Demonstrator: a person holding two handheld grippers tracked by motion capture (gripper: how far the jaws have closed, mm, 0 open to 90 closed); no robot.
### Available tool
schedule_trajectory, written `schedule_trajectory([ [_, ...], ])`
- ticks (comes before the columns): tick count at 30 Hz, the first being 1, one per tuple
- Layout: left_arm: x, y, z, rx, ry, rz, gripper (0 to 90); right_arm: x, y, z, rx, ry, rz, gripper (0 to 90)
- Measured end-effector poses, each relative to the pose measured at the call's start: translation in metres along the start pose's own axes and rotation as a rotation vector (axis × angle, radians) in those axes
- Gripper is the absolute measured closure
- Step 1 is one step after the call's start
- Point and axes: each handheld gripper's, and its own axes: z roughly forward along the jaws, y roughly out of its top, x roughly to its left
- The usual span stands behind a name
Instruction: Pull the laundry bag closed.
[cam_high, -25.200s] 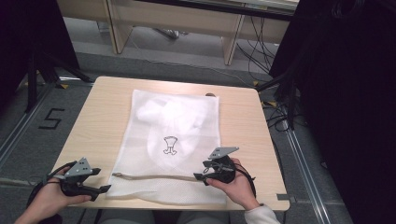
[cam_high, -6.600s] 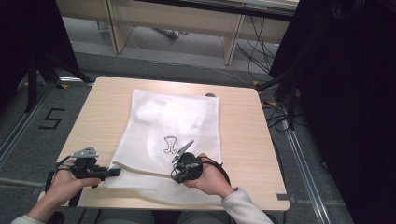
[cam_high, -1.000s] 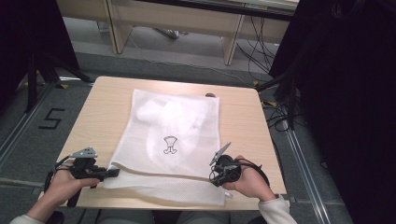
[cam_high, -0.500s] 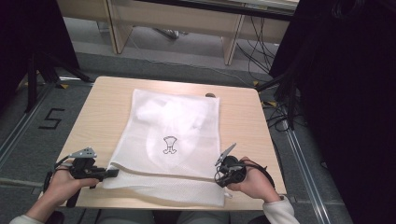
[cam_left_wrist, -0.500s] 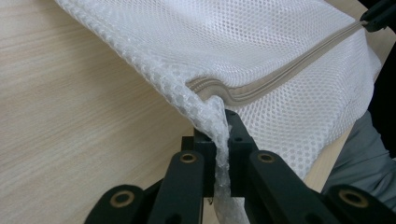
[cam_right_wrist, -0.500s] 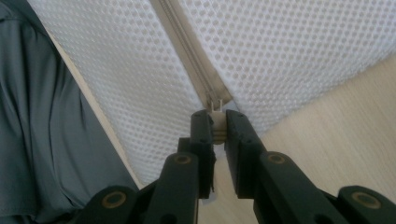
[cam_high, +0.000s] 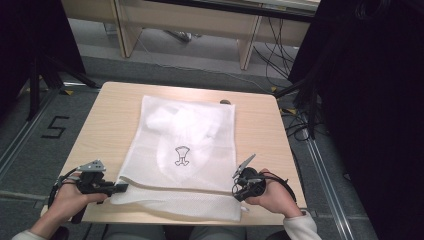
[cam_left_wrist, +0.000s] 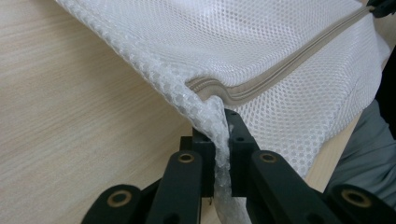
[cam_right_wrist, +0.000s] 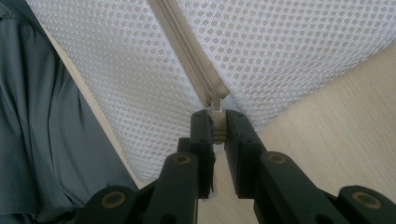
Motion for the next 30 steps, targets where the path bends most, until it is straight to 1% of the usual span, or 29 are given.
schedule_trajectory([
  [1, 0.0, -0.001, 0.001, 0.008, 0.001, 0.007, 81.9, 0.0, 0.0, 0.0, -0.004, 0.002, 0.001, 82.0],
  [2, -0.001, -0.002, 0.003, 0.0, 0.019, 0.009, 78.8, 0.001, -0.001, 0.0, -0.009, -0.005, 0.015, 81.4],
  [3, -0.002, -0.003, 0.003, 0.012, 0.033, 0.02, 75.4, 0.0, -0.001, 0.0, -0.014, 0.007, 0.019, 79.0],
  [4, -0.002, -0.003, 0.002, 0.03, 0.036, 0.033, 72.6, -0.001, -0.001, 0.0, -0.023, 0.012, 0.012, 73.7],
  [5, -0.002, -0.003, 0.002, 0.033, 0.039, 0.04, 69.4, -0.001, -0.002, 0.0, -0.042, 0.004, 0.034, 68.4],
  [6, -0.003, -0.003, 0.002, 0.028, 0.046, 0.039, 66.1, -0.001, -0.002, 0.0, -0.073, 0.005, 0.051, 64.8],
  [7, -0.003, -0.003, 0.001, 0.021, 0.057, 0.044, 62.6, 0.0, -0.002, -0.001, -0.097, 0.016, 0.086, 61.0],
  [8, -0.003, -0.002, -0.001, 0.016, 0.061, 0.05, 59.3, -0.002, -0.001, -0.002, -0.126, 0.003, 0.079, 57.8],
  [9, -0.004, -0.002, -0.002, -0.007, 0.067, 0.049, 56.1, -0.004, -0.001, -0.003, -0.163, -0.01, 0.079, 54.8],
  [10, -0.004, -0.002, -0.004, -0.023, 0.08, 0.052, 53.0, -0.006, 0.0, -0.003, -0.207, -0.013, 0.081, 52.9],
  [11, -0.003, -0.002, -0.006, -0.04, 0.09, 0.059, 50.0, -0.007, 0.0, -0.004, -0.228, -0.015, 0.093, 51.9],
  [13, -0.002, -0.001, -0.01, -0.06, 0.107, 0.062, 45.7, -0.007, 0.0, -0.005, -0.274, -0.045, 0.129, 50.1],
  [14, -0.002, -0.001, -0.01, -0.087, 0.122, 0.048, 43.7, -0.009, 0.0, -0.006, -0.297, -0.056, 0.132, 49.1],
  [15, -0.001, 0.0, -0.012, -0.117, 0.136, 0.063, 42.5, -0.009, 0.001, -0.005, -0.321, -0.068, 0.147, 47.9],
  [16, -0.001, 0.001, -0.014, -0.161, 0.149, 0.057, 42.0, -0.01, 0.001, -0.004, -0.359, -0.077, 0.16, 47.0],
  [17, -0.001, 0.004, -0.018, -0.187, 0.172, 0.052, 41.1, -0.007, 0.001, -0.006, -0.353, -0.064, 0.221, 45.4],
  [18, 0.0, 0.005, -0.02, -0.217, 0.192, 0.043, 39.2, -0.012, 0.0, 0.0, -0.43, -0.123, 0.173, 43.3],
  [19, 0.0, 0.006, -0.022, -0.237, 0.202, 0.034, 37.2, -0.011, 0.0, -0.004, -0.42, -0.117, 0.222, 42.0],
  [20, 0.002, 0.006, -0.023, -0.248, 0.215, 0.03, 35.8, -0.01, 0.0, 0.0, -0.469, -0.137, 0.266, 41.8],
  [21, 0.002, 0.005, -0.023, -0.247, 0.231, 0.028, 34.1, -0.01, 0.0, 0.0, -0.487, -0.127, 0.261, 41.1],
  [22, 0.003, 0.005, -0.022, -0.246, 0.24, 0.026, 33.0, -0.011, 0.001, 0.003, -0.51, -0.146, 0.256, 40.1],
  [23, 0.003, 0.004, -0.021, -0.244, 0.24, 0.033, 32.9, -0.01, 0.002, 0.006, -0.523, -0.155, 0.262, 40.1],
  [24, 0.003, 0.004, -0.02, -0.242, 0.238, 0.03, 32.9, -0.009, 0.002, 0.005, -0.496, -0.148, 0.26, 40.0],
  [25, 0.003, 0.004, -0.019, -0.236, 0.233, 0.037, 32.9, -0.01, 0.003, 0.01, -0.529, -0.169, 0.256, 39.3],
  [26, 0.003, 0.004, -0.018, -0.23, 0.228, 0.051, 32.9, -0.009, 0.003, 0.011, -0.512, -0.172, 0.263, 38.7],
  [27, 0.002, 0.004, -0.017, -0.223, 0.224, 0.06, 33.2, -0.01, 0.003, 0.013, -0.512, -0.174, 0.261, 38.4],
  [28, 0.001, 0.004, -0.015, -0.22, 0.219, 0.067, 33.4, -0.01, 0.003, 0.01, -0.478, -0.152, 0.277, 38.1],
  [29, 0.001, 0.004, -0.015, -0.218, 0.217, 0.072, 33.8, -0.011, 0.003, 0.011, -0.486, -0.158, 0.285, 37.5],
  [30, 0.0, 0.004, -0.014, -0.215, 0.211, 0.079, 33.9, -0.012, 0.004, 0.015, -0.526, -0.159, 0.291, 37.2],
])
